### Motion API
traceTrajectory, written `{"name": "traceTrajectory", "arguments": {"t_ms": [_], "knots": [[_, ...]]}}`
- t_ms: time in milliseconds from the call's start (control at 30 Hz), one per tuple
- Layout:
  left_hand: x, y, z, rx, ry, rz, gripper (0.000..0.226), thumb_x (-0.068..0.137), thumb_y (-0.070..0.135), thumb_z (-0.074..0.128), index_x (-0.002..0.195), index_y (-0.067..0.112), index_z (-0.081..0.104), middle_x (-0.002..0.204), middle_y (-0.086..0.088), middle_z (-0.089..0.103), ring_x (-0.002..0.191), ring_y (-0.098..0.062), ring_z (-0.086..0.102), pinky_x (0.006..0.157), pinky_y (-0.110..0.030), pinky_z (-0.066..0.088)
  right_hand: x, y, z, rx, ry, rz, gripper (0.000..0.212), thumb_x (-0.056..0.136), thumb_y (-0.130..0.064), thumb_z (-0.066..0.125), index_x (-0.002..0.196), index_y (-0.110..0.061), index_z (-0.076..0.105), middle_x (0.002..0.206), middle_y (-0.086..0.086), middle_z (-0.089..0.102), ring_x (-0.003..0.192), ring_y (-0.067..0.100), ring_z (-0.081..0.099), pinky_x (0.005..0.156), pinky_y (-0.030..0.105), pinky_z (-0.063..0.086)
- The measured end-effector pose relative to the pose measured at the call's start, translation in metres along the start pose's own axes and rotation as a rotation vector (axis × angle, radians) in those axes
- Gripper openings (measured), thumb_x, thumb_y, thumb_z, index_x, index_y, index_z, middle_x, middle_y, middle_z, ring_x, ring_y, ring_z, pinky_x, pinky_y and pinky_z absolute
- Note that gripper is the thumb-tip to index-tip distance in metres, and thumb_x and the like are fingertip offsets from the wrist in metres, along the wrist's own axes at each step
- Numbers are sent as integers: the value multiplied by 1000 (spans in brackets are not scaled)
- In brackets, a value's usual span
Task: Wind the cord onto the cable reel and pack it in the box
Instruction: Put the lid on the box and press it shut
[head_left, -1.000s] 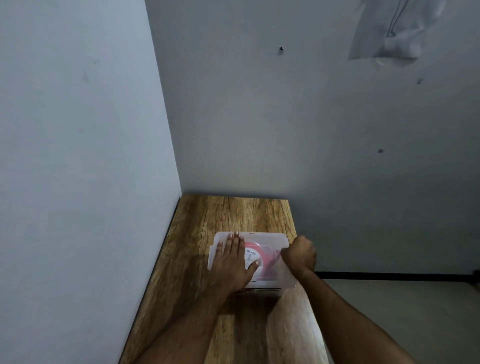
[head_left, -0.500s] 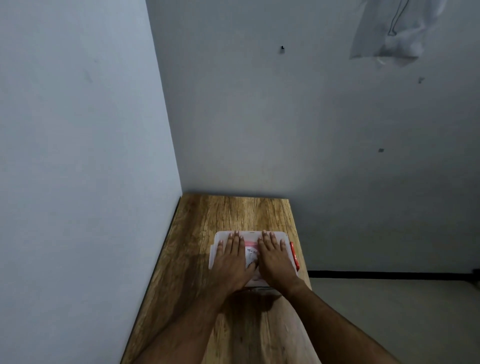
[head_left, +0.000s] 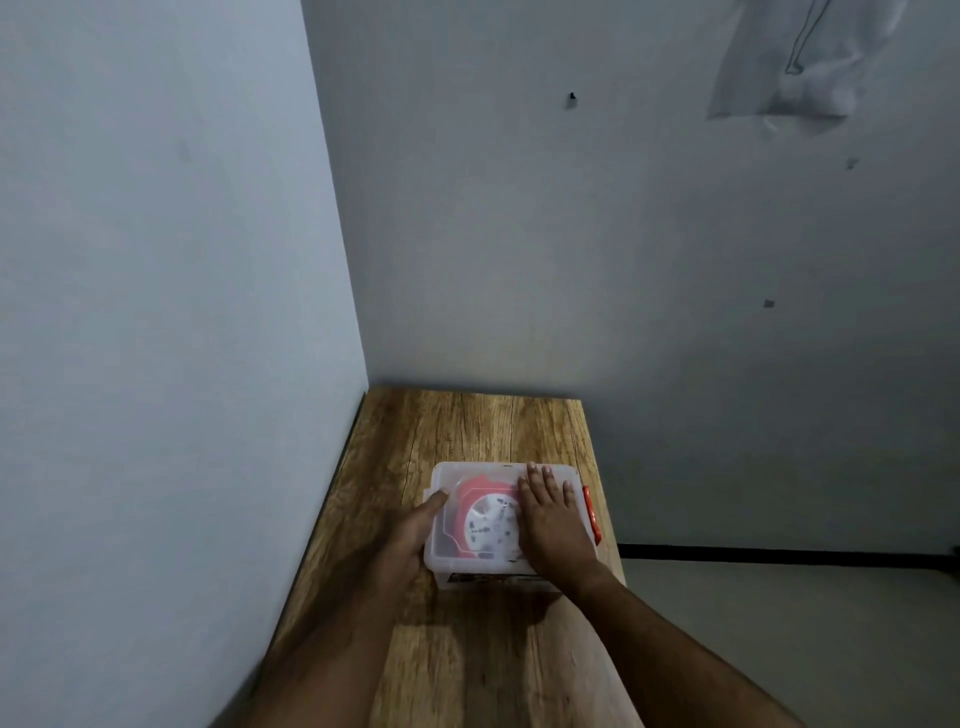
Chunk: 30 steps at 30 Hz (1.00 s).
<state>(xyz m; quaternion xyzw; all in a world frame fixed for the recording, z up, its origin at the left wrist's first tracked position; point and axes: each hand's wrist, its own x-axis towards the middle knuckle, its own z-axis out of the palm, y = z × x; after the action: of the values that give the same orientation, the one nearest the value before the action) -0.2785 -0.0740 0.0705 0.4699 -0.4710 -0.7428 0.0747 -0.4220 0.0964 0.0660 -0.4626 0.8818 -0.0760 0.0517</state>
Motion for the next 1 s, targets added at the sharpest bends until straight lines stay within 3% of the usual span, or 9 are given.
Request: {"name": "traceTrajectory", "arguments": {"t_ms": [100,233,333,533,667,833,933,1000], "knots": [[1,3,2,-45,65,22,40,91,29,77,118,1,66,104,-20,74,90,-36,72,71,-40,58,-1,0,1,19,12,-3,84,88,-47,-10,162,-10,6,169,11,0,157,27,-6,124,45,-9],[1,11,15,339,372,310,54,89,25,79,132,5,52,122,-16,67,104,-34,69,85,-44,60,-2,0,0,14,24,-3,75,96,-43,-4,162,-11,6,168,9,-3,157,27,-6,123,44,-10],[-8,11,23,581,463,359,46,95,35,70,130,7,59,119,-14,70,101,-32,71,79,-38,59,-3,-2,0,10,18,4,68,101,-39,5,162,-11,5,169,10,-2,157,26,-7,123,44,-11],[-15,10,26,691,501,420,36,99,33,64,118,3,68,105,-13,74,92,-28,73,75,-37,61,-4,-3,-3,24,20,8,59,109,-33,20,162,-12,3,170,9,-4,157,25,-9,125,44,-10],[-24,8,39,763,536,462,30,104,26,57,120,3,68,110,-14,75,98,-28,73,69,-27,51,-4,-2,0,27,34,5,76,94,-46,-5,162,-12,5,170,10,-2,157,25,-7,122,42,-13],[-27,5,40,751,529,467,31,105,26,56,125,4,65,114,-14,74,100,-29,73,74,-32,58,-3,-1,1,26,44,0,81,91,-48,-8,162,-12,6,169,9,-2,157,25,-6,123,42,-12],[-29,7,41,679,480,432,31,106,26,53,128,7,63,115,-12,73,100,-28,73,72,-29,55,-4,-1,0,45,58,-9,75,97,-47,4,161,-10,18,168,11,7,157,30,5,123,43,-6],[-26,7,37,594,435,417,32,106,26,52,129,5,61,115,-12,72,98,-25,72,72,-29,57,-6,0,1,56,141,17,68,100,-45,25,153,-5,38,161,20,33,152,38,26,123,46,9]]}}
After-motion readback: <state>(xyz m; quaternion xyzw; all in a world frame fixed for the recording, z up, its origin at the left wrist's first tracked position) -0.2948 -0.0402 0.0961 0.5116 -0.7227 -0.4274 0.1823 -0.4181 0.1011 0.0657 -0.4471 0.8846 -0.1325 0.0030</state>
